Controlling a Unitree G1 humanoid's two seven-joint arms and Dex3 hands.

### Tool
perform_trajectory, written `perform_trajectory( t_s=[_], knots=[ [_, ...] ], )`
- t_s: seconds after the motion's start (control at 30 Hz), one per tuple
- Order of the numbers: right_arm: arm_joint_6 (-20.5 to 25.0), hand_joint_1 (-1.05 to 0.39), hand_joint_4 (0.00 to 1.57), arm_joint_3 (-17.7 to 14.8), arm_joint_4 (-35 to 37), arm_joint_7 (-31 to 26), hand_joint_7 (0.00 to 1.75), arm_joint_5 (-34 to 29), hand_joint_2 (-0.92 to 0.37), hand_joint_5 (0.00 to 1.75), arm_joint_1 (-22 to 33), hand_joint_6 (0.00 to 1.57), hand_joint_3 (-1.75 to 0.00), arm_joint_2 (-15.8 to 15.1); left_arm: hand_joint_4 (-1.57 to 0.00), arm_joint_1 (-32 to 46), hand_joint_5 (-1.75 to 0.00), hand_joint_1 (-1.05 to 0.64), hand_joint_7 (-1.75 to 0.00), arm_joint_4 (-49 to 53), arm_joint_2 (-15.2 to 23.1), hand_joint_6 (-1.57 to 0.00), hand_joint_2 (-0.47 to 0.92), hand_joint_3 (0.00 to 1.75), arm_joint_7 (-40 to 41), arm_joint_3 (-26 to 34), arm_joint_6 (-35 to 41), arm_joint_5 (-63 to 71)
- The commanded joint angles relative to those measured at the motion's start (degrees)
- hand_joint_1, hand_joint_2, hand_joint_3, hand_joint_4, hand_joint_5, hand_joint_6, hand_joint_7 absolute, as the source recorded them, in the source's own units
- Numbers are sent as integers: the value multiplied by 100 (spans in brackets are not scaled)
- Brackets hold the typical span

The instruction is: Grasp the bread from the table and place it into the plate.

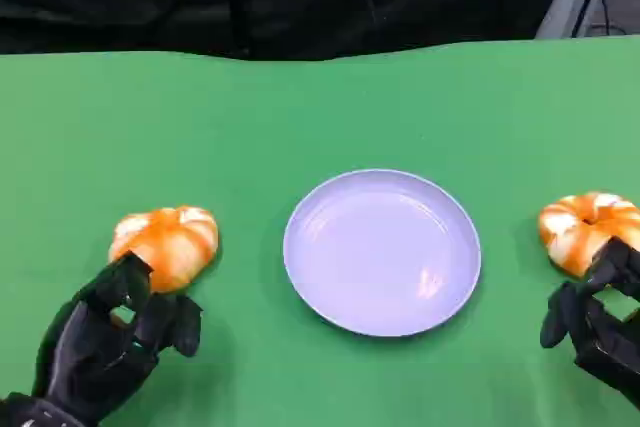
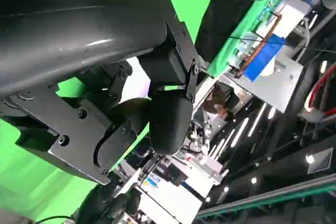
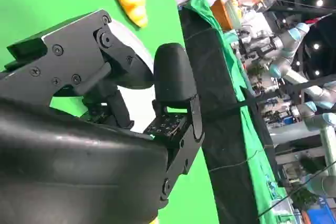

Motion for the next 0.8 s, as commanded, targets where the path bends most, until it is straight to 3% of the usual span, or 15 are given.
perform_trajectory(
  t_s=[0.03,0.7,0.8],
  knots=[
    [-66,-7,87,-66,36,16,157,34,-53,175,-52,77,-121,-75,-91,-56,-175,-5,-145,111,74,-97,42,140,-111,1,-92,60],
    [-69,-7,88,-52,0,-34,157,-23,-49,175,-49,78,-126,-77,-92,-73,-175,-4,-139,122,53,-101,42,141,-102,11,-177,124],
    [-113,-7,88,-58,51,30,157,-3,-49,175,-69,78,-126,-77,-91,-53,-173,-3,-136,110,-7,-101,38,145,12,-5,-509,291]
  ],
)
